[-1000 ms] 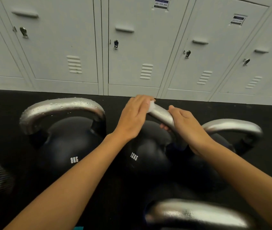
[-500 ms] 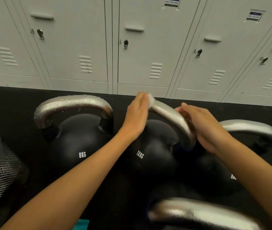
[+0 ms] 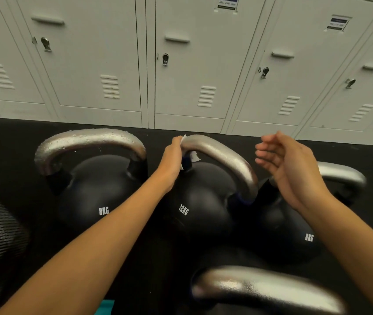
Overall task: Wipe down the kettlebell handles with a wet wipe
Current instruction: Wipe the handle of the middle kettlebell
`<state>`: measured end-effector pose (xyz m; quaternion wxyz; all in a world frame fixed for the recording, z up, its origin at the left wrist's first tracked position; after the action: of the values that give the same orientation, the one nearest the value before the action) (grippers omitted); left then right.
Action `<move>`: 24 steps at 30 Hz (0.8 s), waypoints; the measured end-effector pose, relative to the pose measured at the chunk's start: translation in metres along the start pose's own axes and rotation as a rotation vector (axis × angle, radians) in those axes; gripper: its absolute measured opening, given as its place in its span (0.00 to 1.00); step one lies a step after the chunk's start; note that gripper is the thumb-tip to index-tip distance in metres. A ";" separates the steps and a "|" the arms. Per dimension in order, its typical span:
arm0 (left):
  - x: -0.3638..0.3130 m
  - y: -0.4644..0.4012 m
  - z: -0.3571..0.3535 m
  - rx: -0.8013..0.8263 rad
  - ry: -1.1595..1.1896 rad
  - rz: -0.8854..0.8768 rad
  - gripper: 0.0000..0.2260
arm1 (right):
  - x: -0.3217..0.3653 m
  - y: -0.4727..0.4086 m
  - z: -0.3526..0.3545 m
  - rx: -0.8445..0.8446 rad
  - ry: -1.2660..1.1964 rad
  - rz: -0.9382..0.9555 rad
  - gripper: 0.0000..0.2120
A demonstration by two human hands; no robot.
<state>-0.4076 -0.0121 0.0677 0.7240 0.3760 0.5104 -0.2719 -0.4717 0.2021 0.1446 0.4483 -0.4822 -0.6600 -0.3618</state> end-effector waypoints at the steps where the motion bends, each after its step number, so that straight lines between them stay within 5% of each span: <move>1: -0.001 0.001 0.000 -0.035 -0.013 -0.006 0.17 | 0.000 0.001 0.002 -0.006 -0.003 -0.003 0.15; 5: -0.020 0.020 -0.004 -0.254 -0.118 -0.319 0.14 | -0.003 0.002 0.008 -0.009 0.006 -0.036 0.15; 9: -0.045 0.056 -0.022 -0.420 -0.592 -0.883 0.16 | -0.006 0.001 0.010 -0.008 0.031 -0.063 0.15; 12: -0.055 0.073 -0.042 -0.413 -0.904 -1.105 0.17 | -0.006 0.001 0.009 0.002 0.117 -0.039 0.15; 17: -0.061 0.093 -0.063 -0.321 -0.983 -1.133 0.18 | 0.003 0.006 0.000 0.109 0.258 0.125 0.13; 24: -0.057 0.098 -0.049 -0.152 -0.658 -1.026 0.33 | 0.005 0.023 -0.026 0.287 0.376 0.233 0.16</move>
<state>-0.3760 0.0846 0.1380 0.6451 -0.0738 0.3941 -0.6505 -0.4436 0.1862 0.1597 0.6654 -0.4107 -0.5498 -0.2939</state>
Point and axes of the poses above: each hand's wrist, its own y-axis away from the middle knuckle, its own z-axis out of the back of the hand, x = y × z, the point moved 6 cm from there along -y, towards the middle knuckle, and after that the axes turned 14 degrees about -y, right-handed, at the moved point
